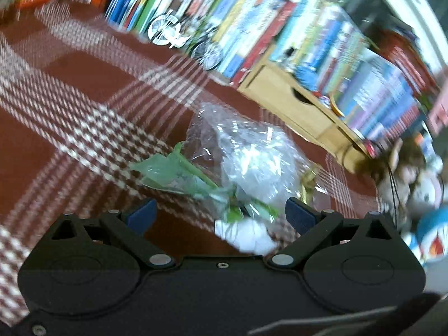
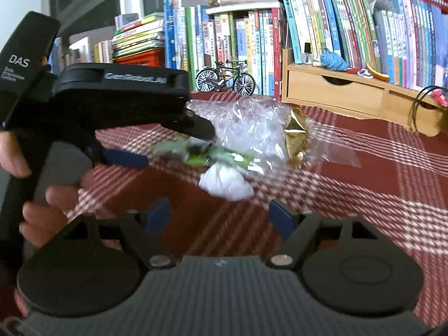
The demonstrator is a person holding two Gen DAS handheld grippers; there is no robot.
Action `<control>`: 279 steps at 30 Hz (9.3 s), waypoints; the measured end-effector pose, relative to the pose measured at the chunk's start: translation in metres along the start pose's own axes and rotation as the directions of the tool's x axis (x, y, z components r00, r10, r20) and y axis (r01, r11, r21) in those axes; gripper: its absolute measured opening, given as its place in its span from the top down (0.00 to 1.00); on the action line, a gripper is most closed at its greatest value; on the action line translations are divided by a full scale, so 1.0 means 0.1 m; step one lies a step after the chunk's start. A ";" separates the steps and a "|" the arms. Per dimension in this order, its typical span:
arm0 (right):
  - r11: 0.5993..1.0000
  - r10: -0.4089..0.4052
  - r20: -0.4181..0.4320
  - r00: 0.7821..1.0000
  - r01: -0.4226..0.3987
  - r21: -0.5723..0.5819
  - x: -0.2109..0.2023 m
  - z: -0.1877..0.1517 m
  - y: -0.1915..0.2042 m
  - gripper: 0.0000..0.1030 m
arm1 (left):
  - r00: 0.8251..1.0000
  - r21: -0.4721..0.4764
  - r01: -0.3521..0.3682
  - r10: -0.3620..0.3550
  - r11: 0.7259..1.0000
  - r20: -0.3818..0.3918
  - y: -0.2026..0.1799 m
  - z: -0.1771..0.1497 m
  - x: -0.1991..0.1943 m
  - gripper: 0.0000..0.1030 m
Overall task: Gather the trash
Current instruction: 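Grasp the green plastic bag with the left tool while the right tool grasps the white tissue, then carry the green bag and white tissue down into the black bin and open both tools, then raise both empty tools back over the table, then grasp the clear plastic bag with the left tool while the right tool grasps the gold foil wrapper, then lift the clear bag and gold wrapper off the tablecloth with both tools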
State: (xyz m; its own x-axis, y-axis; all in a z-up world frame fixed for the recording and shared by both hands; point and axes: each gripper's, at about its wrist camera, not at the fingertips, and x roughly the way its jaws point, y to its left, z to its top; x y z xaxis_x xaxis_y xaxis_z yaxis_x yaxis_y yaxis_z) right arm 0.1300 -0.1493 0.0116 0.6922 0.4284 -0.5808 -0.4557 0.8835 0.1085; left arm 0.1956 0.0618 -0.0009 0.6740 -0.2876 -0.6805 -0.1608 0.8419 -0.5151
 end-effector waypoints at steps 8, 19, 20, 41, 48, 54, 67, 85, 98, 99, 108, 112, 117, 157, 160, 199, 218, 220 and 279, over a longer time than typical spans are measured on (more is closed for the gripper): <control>0.999 -0.001 -0.057 0.998 0.004 0.038 0.50 0.08 -0.05 0.29 | 0.992 -0.094 0.128 -0.129 0.987 -0.004 0.17 0.04 0.17 0.61; 0.999 0.040 -0.039 0.998 -0.040 0.021 0.02 -0.09 -0.02 0.62 | 0.979 0.021 0.202 -0.202 0.979 -0.021 0.16 -0.16 -0.33 0.61; 0.999 0.041 -0.038 0.998 -0.041 0.016 -0.03 -0.11 0.00 0.62 | 0.977 0.036 0.212 -0.211 0.977 -0.032 0.16 -0.20 -0.40 0.60; 0.997 -0.066 0.027 0.997 0.065 0.035 -1.22 -0.90 -0.14 0.62 | 0.982 0.218 0.186 -0.179 0.958 -0.054 0.02 -1.05 -0.85 0.08; 0.997 -0.065 0.029 0.997 0.064 0.040 -1.26 -1.00 -0.12 0.62 | 0.983 0.310 0.181 -0.170 0.933 -0.062 -0.19 -1.28 -0.84 0.64; 0.998 -0.046 0.040 0.998 0.044 0.046 -1.30 -1.03 -0.08 0.62 | 0.988 0.367 0.136 -0.152 0.920 0.016 -0.26 -1.36 -1.04 0.65; 0.998 -0.007 0.074 0.997 0.003 0.058 -1.60 -1.12 0.05 0.62 | 0.984 0.447 0.125 -0.167 0.886 0.056 -0.08 -1.56 -1.74 0.65; 0.995 0.095 -0.002 0.996 -0.094 0.034 -2.05 -1.61 0.46 0.62 | 0.995 0.525 0.103 -0.092 0.845 -0.048 0.26 -2.82 -2.37 0.65; 0.990 0.139 -0.161 0.977 -0.136 0.027 -1.88 -2.15 0.71 0.62 | 0.966 0.616 -0.050 0.195 0.786 -0.170 0.40 -3.45 -2.05 0.64; 0.990 0.142 -0.177 0.974 -0.138 0.035 -1.84 -2.20 0.71 0.62 | 0.959 0.624 -0.056 0.217 0.779 -0.185 0.41 -3.47 -2.00 0.64; 0.987 0.158 -0.253 0.954 -0.147 0.062 -1.62 -2.49 0.74 0.62 | 0.939 0.656 -0.083 0.279 0.750 -0.201 0.44 -3.62 -1.82 0.64; 0.986 0.163 -0.251 0.954 -0.154 0.056 -1.62 -2.47 0.73 0.59 | 0.940 0.664 -0.086 0.282 0.743 -0.194 0.43 -3.62 -1.81 0.64; 0.986 0.167 -0.250 0.954 -0.158 0.057 -1.60 -2.44 0.74 0.59 | 0.937 0.664 -0.091 0.290 0.743 -0.196 0.42 -3.58 -1.79 0.64; 0.963 0.259 -0.060 0.964 -0.253 0.098 -1.96 -1.56 0.53 0.33 | 0.970 0.702 -0.242 0.184 0.669 0.159 0.08 -2.62 -2.42 0.31; 0.974 0.222 -0.022 0.975 -0.221 0.045 -1.99 -1.29 0.46 0.33 | 0.965 0.664 -0.257 0.150 0.702 0.215 0.00 -2.31 -2.39 0.31; 0.820 -0.182 -0.192 0.964 0.257 0.511 0.46 0.38 -1.66 0.33 | 0.962 0.510 -0.151 0.006 0.847 0.274 -0.54 -0.51 0.26 0.01; 0.883 -0.147 -0.133 0.980 0.191 0.429 0.27 0.38 -1.37 0.59 | 0.979 0.068 0.108 -0.118 0.992 0.168 -0.22 -0.15 0.31 0.25; 0.889 -0.140 -0.117 0.983 0.177 0.423 0.21 0.38 -1.35 0.59 | 0.975 0.099 0.111 -0.127 0.989 0.184 -0.22 -0.17 0.21 0.28; 0.993 0.048 -0.006 0.999 -0.047 0.106 -1.67 -0.83 0.16 0.59 | 0.971 0.488 -0.077 -0.046 0.869 0.235 0.02 -1.89 -2.12 0.29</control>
State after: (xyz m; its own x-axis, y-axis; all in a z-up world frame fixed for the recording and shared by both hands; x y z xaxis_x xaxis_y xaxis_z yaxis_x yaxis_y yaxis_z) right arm -0.0392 -0.2222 0.0430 0.6664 0.4689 -0.5797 -0.4256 0.8776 0.2206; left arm -0.0842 0.0379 0.0437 0.8315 -0.2108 -0.5140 0.1604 0.9769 -0.1412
